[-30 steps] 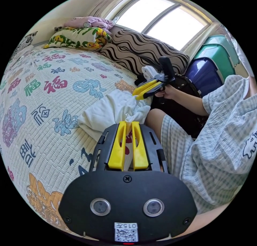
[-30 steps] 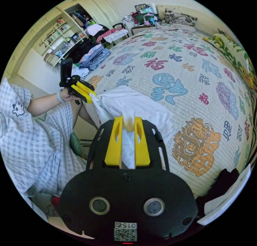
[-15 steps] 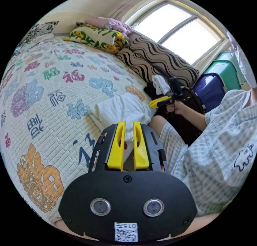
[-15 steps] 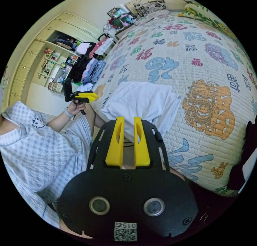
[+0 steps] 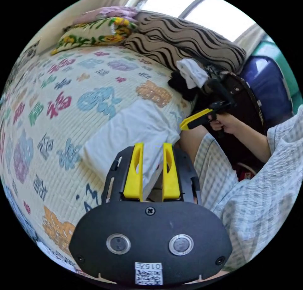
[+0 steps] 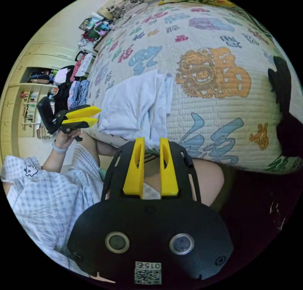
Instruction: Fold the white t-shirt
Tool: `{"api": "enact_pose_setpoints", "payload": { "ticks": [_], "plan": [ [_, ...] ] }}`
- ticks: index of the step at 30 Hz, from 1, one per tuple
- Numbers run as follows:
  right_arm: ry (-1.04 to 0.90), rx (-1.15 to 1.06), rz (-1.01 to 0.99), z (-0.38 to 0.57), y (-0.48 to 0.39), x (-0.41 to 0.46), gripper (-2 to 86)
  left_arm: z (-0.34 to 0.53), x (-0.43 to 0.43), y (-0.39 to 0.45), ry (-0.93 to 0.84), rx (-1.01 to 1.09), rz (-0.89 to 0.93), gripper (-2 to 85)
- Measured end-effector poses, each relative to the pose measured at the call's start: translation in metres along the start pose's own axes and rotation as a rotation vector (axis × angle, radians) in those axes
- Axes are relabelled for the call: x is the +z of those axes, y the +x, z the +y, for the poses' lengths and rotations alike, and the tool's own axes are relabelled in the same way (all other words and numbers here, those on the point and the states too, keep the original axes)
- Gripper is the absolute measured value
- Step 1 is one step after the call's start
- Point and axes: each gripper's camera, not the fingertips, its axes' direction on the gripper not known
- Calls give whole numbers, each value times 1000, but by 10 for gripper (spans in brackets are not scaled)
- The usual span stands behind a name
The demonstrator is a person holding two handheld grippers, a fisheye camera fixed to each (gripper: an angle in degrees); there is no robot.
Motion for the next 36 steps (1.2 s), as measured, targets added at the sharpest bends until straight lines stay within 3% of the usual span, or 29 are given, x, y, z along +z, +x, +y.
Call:
{"api": "enact_pose_setpoints", "payload": {
  "ticks": [3, 5, 9, 12, 16, 19, 25, 29, 32, 36],
  "plan": [
    [-14, 34, -155, -12, 13, 16, 82, -27, 56, 19, -95, 86, -40, 56],
    [-27, 31, -131, -21, 13, 20, 59, -33, 76, 16, -138, 67, -61, 33],
    [20, -96, -31, -25, -2, 6, 40, -31, 48, 10, 5, 23, 37, -3],
    [145, -74, -82, -20, 4, -12, 37, -29, 22, 26, 103, 73, 107, -7],
    [-4, -26, -152, -21, 22, 1, 44, -24, 50, 40, 46, 58, 99, -7],
    [39, 5, -192, -5, 31, -17, 57, -18, 91, 37, -5, 7, 10, -6],
    [177, -44, -145, -7, 20, -52, 86, -14, 59, 23, 100, -91, 147, -1],
    [60, -69, -18, -34, 2, -23, 67, 14, 15, 2, 198, -229, 24, -4],
    [51, -90, 82, -32, -4, -12, 30, 35, 30, -24, 48, -332, -185, -8],
    [111, -22, 61, -12, -1, -26, 5, 34, 40, -29, 31, -319, -212, -9]
  ]
}}
